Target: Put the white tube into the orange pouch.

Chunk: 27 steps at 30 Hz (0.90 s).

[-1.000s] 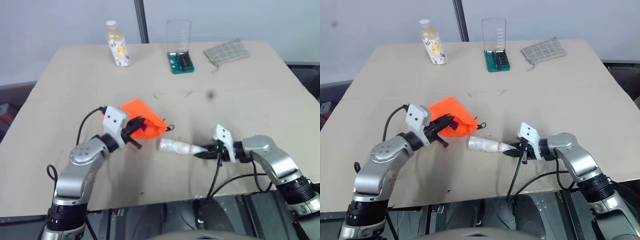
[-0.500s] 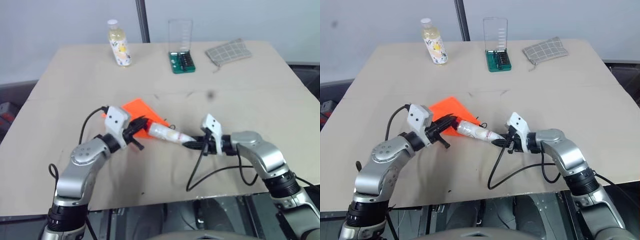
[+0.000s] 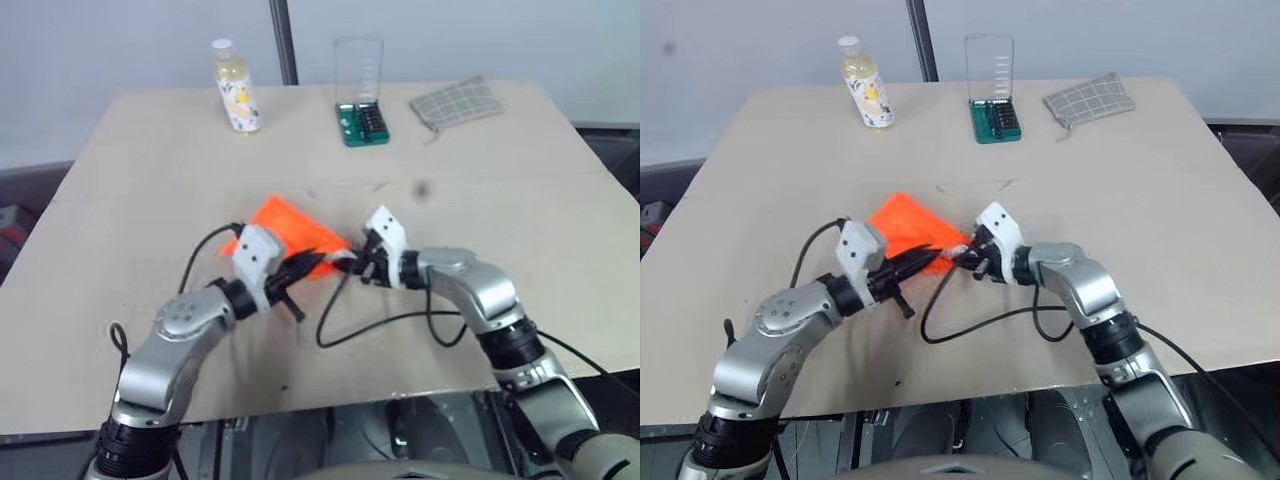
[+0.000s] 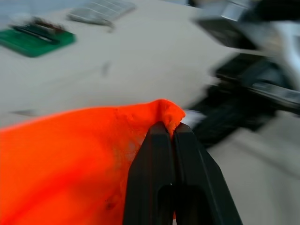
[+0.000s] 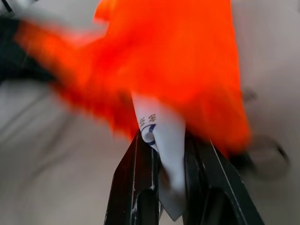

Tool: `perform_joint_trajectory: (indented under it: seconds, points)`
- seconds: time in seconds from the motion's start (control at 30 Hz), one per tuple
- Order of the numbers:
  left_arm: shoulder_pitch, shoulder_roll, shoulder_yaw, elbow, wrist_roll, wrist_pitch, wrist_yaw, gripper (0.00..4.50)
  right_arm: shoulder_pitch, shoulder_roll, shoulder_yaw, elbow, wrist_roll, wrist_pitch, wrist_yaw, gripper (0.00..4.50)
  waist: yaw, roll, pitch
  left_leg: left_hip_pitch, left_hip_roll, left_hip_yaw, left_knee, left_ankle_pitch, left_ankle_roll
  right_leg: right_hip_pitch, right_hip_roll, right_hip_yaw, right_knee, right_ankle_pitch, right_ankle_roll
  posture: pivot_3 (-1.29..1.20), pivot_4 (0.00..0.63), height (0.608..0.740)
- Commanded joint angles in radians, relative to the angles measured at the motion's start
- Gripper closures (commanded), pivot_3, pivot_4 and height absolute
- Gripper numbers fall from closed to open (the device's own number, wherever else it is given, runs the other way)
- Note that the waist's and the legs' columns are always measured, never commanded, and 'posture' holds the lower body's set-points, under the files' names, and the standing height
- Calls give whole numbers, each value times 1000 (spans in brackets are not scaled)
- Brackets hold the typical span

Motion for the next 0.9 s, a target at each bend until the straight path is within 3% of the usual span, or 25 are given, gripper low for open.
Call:
perform_joint_trajectory:
  seconds: [0.03, 0.17, 0.27, 0.43, 0.73, 0.9]
  points:
    - [-10, 1, -37, -45, 4, -10, -7, 4500, -84, 89, -10, 104, -18, -39, -52, 4131, -2, 0, 0, 0, 0, 0, 0, 0, 0, 0, 0, 0, 0, 0, 0, 0, 150, 740]
    - [-8, -1, -42, -46, 6, -8, 3, 4500, -161, 144, -64, 247, -45, -109, -113, 4131, -2, 1, 0, 0, 0, 0, 0, 0, 0, -1, 1, 0, 1, 0, 0, 0, 150, 740]
    - [10, -3, -32, -46, 17, -10, 17, 4500, -170, 141, -71, 256, -47, -153, -96, 2968, 1, 1, 1, -1, -1, 0, -1, 0, 0, -1, 0, 0, 0, 0, 0, 0, 150, 740]
    - [8, -19, -4, -21, 29, -17, 56, 4500, -112, 85, -48, 163, -30, -139, -17, 540, 0, 2, 1, 0, -1, 0, -2, 0, 0, -1, 0, 1, 0, 0, 0, 0, 150, 740]
    - [-48, -32, 54, 56, 6, 2, 91, 4500, 50, -268, -24, -209, 120, -15, 325, 540, -5, 3, 2, -1, -1, -1, -2, 0, 0, -1, 0, -1, 0, 0, 0, 0, 150, 740]
    - [-51, -13, 33, 72, 9, -7, 74, 4500, 39, -351, -44, -144, 57, -146, 354, 540, -4, 3, 2, 0, 0, 2, -1, 0, 0, 0, 0, -1, 0, 0, 0, 0, 150, 740]
